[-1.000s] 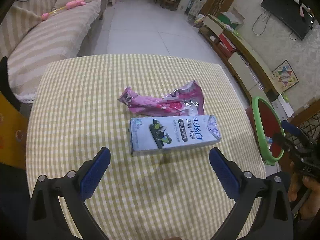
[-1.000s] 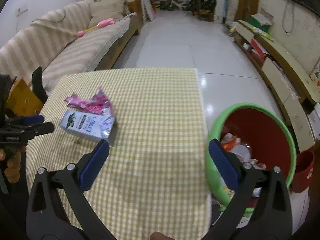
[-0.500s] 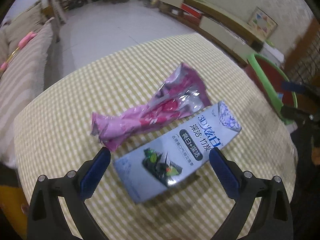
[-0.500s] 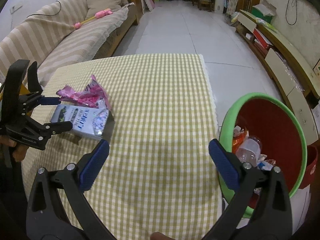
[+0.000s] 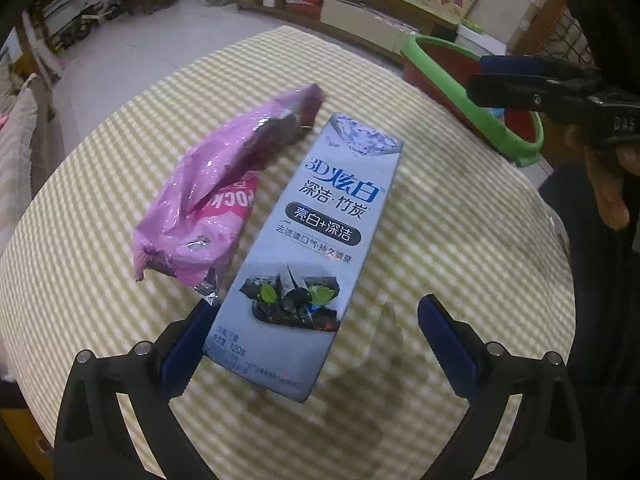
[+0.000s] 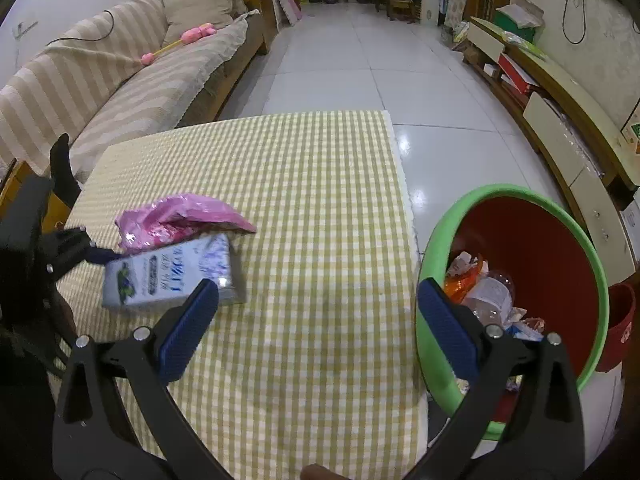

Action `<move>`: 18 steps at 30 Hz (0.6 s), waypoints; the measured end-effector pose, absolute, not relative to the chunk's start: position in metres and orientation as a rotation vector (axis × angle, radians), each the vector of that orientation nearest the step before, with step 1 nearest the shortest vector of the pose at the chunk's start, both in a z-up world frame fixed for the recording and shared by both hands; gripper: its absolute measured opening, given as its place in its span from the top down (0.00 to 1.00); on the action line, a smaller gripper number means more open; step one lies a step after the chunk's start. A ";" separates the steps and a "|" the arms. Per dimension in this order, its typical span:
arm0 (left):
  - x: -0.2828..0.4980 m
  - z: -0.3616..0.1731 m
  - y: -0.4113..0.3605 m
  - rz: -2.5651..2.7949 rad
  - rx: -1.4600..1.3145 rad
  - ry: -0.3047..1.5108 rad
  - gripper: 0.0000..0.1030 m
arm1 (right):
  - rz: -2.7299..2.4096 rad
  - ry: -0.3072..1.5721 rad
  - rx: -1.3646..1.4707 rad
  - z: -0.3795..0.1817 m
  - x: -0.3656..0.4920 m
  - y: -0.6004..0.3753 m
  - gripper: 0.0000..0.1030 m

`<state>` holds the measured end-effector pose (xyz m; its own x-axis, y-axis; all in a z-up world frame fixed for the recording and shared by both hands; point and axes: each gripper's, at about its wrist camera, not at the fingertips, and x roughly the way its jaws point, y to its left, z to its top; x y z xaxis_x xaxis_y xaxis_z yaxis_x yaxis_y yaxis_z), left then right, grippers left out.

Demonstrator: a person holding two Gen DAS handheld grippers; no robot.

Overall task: Collect trash
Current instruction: 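Move both open tools back over the table toward the pink wrapper and toothpaste box, then grasp the white toothpaste box with the left tool while the right tool grasps the pink wrapper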

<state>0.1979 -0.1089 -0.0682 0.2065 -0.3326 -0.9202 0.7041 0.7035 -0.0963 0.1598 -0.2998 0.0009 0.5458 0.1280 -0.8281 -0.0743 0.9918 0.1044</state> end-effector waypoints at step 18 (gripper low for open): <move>0.189 -0.065 -0.098 -0.636 0.123 1.189 0.51 | 0.152 0.965 0.058 0.010 0.159 -0.290 0.05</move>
